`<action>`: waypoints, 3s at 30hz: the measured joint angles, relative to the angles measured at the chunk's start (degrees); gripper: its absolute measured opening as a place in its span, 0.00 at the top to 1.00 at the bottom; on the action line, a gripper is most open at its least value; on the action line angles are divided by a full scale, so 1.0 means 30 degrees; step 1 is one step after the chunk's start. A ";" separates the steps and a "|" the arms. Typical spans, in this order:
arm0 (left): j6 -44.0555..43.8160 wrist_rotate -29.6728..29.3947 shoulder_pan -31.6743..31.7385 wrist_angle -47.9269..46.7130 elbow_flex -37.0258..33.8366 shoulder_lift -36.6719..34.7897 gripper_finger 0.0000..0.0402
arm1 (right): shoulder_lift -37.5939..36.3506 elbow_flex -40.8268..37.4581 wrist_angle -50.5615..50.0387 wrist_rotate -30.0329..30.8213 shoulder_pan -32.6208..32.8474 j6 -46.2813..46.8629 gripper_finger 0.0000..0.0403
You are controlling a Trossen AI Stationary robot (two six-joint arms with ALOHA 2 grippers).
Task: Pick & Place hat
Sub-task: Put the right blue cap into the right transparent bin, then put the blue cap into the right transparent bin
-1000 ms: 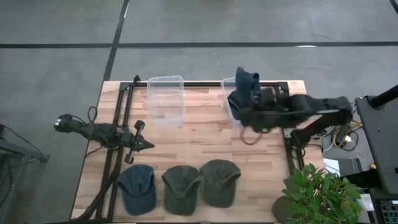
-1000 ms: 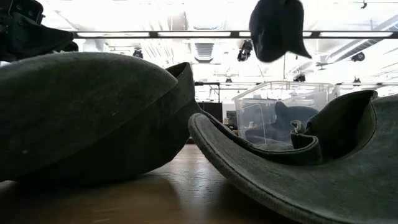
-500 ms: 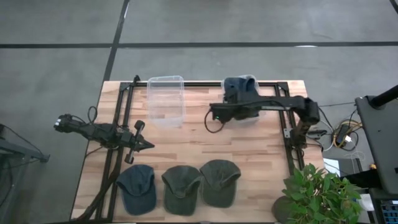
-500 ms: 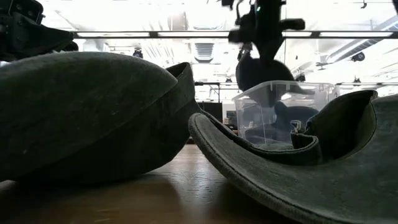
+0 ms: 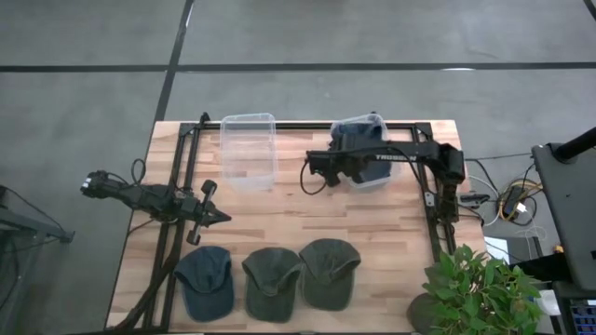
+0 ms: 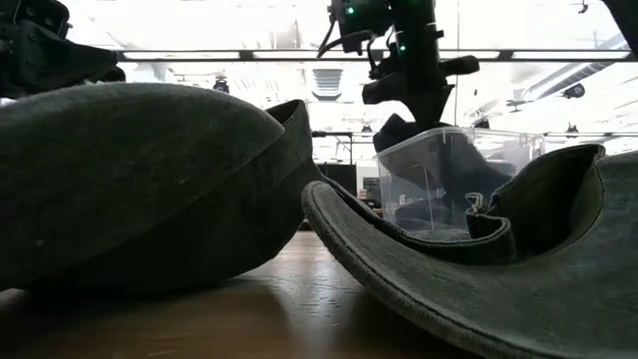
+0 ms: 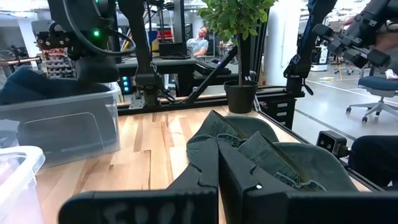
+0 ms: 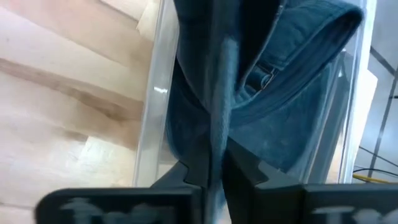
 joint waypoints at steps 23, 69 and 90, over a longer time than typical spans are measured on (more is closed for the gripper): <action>0.0002 0.0006 0.0000 0.0000 0.0007 0.0000 1.00 | -0.3275 0.3078 0.2199 0.0653 0.0073 -0.2201 0.49; 0.0000 0.0000 -0.0007 0.0000 0.0007 0.0000 1.00 | 0.0832 0.3100 0.0601 0.0677 -0.3233 -0.4564 0.80; 0.0000 0.0000 -0.0007 0.0000 0.0005 0.0000 1.00 | -0.5020 0.3132 0.8101 0.0967 0.0039 -0.7709 0.42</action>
